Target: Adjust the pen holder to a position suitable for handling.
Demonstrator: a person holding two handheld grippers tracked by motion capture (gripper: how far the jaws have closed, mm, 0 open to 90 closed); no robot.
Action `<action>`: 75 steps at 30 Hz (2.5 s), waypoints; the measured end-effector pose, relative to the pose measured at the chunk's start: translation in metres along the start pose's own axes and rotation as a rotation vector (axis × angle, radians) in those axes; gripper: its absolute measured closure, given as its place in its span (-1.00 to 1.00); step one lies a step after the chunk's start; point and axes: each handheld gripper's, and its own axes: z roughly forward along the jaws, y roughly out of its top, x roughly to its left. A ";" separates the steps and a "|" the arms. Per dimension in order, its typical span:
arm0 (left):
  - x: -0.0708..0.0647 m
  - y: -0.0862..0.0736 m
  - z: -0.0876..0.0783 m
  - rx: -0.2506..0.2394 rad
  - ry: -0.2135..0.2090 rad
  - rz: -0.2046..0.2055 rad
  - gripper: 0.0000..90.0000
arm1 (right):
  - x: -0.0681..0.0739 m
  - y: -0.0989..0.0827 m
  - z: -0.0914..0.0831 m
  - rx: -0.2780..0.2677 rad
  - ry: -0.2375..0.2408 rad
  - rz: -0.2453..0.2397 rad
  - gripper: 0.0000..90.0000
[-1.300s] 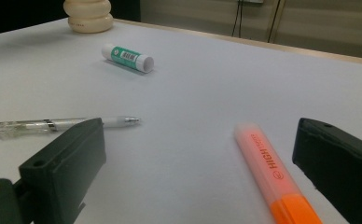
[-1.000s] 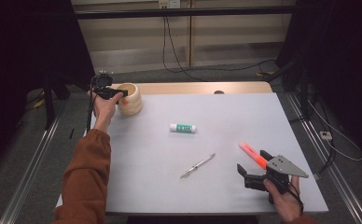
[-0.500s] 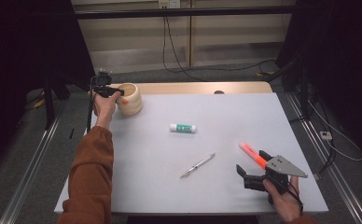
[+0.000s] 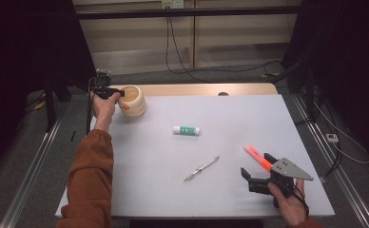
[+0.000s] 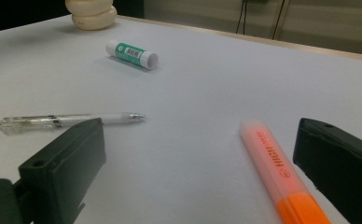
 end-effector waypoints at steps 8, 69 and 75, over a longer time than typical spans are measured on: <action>0.001 0.000 -0.011 -0.005 0.003 -0.024 0.59 | 0.001 0.000 0.000 0.001 0.003 -0.004 -0.94; -0.089 -0.090 -0.135 -0.080 -0.130 0.058 0.62 | 0.003 0.002 -0.003 -0.008 -0.007 -0.011 -0.94; -0.097 -0.099 -0.139 -0.067 -0.133 0.043 0.62 | 0.003 0.002 -0.003 -0.009 -0.005 -0.010 -0.94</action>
